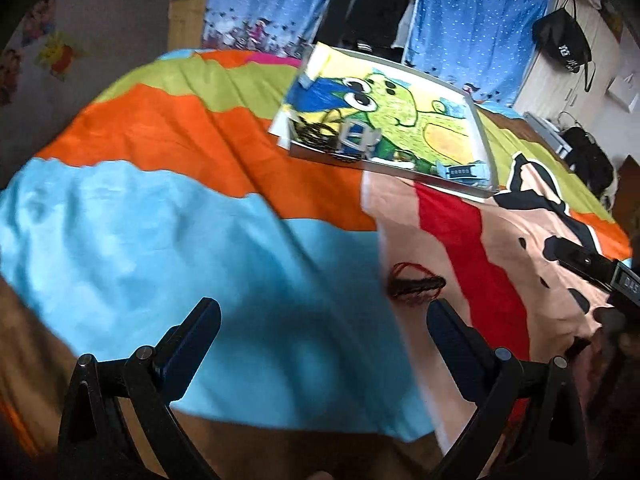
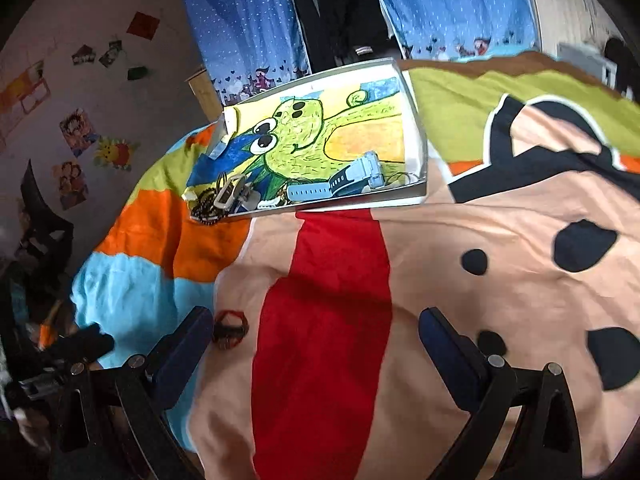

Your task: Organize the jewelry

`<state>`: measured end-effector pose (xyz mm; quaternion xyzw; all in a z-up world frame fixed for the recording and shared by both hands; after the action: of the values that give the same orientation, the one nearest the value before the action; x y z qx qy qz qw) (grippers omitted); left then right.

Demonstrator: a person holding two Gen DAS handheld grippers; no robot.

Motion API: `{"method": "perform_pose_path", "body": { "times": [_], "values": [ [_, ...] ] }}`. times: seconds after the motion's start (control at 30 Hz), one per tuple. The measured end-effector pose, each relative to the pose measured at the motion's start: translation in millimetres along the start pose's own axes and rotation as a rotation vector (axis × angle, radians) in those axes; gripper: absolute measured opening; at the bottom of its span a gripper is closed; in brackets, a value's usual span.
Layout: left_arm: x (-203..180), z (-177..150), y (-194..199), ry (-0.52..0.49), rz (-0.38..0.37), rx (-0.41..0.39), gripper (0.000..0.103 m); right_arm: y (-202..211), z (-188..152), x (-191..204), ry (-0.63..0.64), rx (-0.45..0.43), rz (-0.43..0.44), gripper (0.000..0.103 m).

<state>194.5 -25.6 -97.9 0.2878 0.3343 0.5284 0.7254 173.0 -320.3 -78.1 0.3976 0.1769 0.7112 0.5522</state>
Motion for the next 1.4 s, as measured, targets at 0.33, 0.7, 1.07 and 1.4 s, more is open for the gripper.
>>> {"method": "perform_pose_path", "body": {
  "times": [0.33,0.7,1.07,1.4],
  "values": [
    [-20,-4,-17,-0.023,-0.123,0.065,0.085,-34,3,-1,0.004,0.047,0.081,0.086],
    [-37,-10,-44,-0.009,-0.203,0.136,0.057,-47,-1,9,0.046,0.088,0.120,0.065],
    [-36,-5,-69,0.048,-0.237,0.179,0.033,-63,-17,39,0.205,0.158,0.139,0.049],
    [-29,-3,-78,0.089,-0.228,0.196,0.020,-79,-34,69,0.473,0.189,0.080,0.037]
  ]
}}
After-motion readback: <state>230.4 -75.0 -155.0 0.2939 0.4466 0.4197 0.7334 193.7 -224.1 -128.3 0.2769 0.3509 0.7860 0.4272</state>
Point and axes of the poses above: each gripper's, at about its wrist camera, not at the fingertips, and y roughly against the way its jaws point, x to its left, z to its top, the point moved 3 cm from there along -y, roughly the way its jaws point, and after that the axes turned 4 degrees about z, right-handed, at the moved point
